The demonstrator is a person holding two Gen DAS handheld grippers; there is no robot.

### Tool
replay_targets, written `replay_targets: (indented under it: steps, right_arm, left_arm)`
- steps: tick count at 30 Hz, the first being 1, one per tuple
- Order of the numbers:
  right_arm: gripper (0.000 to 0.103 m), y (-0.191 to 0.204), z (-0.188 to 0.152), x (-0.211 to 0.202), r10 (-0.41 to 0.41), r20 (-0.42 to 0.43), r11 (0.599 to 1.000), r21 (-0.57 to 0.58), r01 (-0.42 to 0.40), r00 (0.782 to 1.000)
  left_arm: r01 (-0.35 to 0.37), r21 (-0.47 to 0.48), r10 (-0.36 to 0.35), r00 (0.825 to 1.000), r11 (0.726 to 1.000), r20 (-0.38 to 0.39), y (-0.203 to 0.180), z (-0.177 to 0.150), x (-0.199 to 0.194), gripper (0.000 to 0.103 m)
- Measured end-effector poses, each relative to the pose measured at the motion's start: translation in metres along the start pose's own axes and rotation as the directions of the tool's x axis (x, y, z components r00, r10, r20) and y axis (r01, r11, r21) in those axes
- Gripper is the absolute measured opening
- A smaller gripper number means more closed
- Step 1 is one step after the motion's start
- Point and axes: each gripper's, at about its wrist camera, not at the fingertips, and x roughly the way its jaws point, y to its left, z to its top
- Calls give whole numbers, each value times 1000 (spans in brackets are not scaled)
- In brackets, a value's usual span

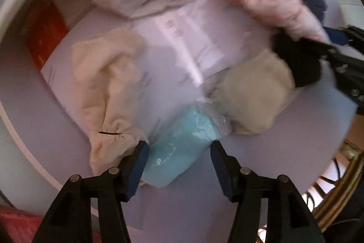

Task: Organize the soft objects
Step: 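Move the left tool into the drawer and grasp the light blue bagged item, then lift the pink printed garment with the right tool and lower it into the gold tray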

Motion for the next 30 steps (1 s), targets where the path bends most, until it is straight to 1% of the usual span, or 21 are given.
replay_targets:
  steps: [1, 4, 6, 7, 8, 10, 13, 14, 18, 20, 21, 23, 25, 27, 30]
  right_arm:
    - [36, 0, 0, 0, 0, 0, 1000, 0, 0, 1000]
    - [36, -1, 1, 0, 2, -1, 1000, 3, -2, 1000]
    - [36, -2, 1, 1, 3, -1, 1000, 4, -3, 1000]
    - [36, -2, 2, 1, 3, -1, 1000, 4, -3, 1000]
    - [36, -2, 2, 1, 4, -2, 1000, 5, -4, 1000]
    - [36, -3, 2, 1, 5, -3, 1000, 8, -5, 1000]
    - [35, -2, 3, 1, -2, -1, 1000, 2, 2, 1000]
    - [35, -2, 3, 1, -4, 0, 1000, 0, 4, 1000]
    - [34, 0, 2, 1, -9, 7, 1000, -4, 9, 1000]
    - [33, 2, 1, 1, -16, 13, 1000, -11, 17, 1000]
    - [33, 3, 0, 1, -21, 16, 1000, -18, 21, 1000]
    - [32, 6, -2, 1, -24, 19, 999, -24, 24, 1000]
    - [32, 7, -3, 0, -21, 23, 1000, -22, 21, 1000]
    - [32, 8, -5, -1, -18, 26, 1000, -24, 19, 999]
    - [30, 7, -6, -4, -8, 28, 1000, -14, 8, 1000]
  left_arm:
    - [-30, 21, 29, 1000, 999, 6, -3, 1, 1, 56]
    - [-66, 95, 64, 998, 993, 17, -17, 4, 3, 54]
    - [-115, 116, 112, 993, 987, 32, -21, 7, 8, 53]
    - [-116, 112, 114, 993, 987, 30, -23, 9, 7, 53]
    - [-113, 102, 111, 994, 988, 19, -23, 10, 10, 47]
    - [-121, 101, 121, 993, 988, -1, -21, 9, 20, 41]
    - [-114, 98, 113, 994, 989, 8, -22, 10, 19, 31]
    - [-106, 77, 105, 994, 991, 20, -20, 11, 17, 29]
    - [-60, -26, 61, 996, 998, 66, -18, 13, 6, 28]
    - [-68, -93, 76, 993, 993, 85, -17, 12, 0, 28]
    - [-61, -148, 76, 993, 987, 95, -15, 9, 0, 28]
    - [-47, -227, 74, 991, 973, 109, -13, 3, 1, 27]
    - [-31, -321, 75, 989, 947, 126, -10, -2, 5, 27]
    - [-4, -417, 73, 986, 909, 150, -6, -13, 6, 27]
    - [-14, -454, 109, 977, 891, 184, -8, -23, 9, 27]
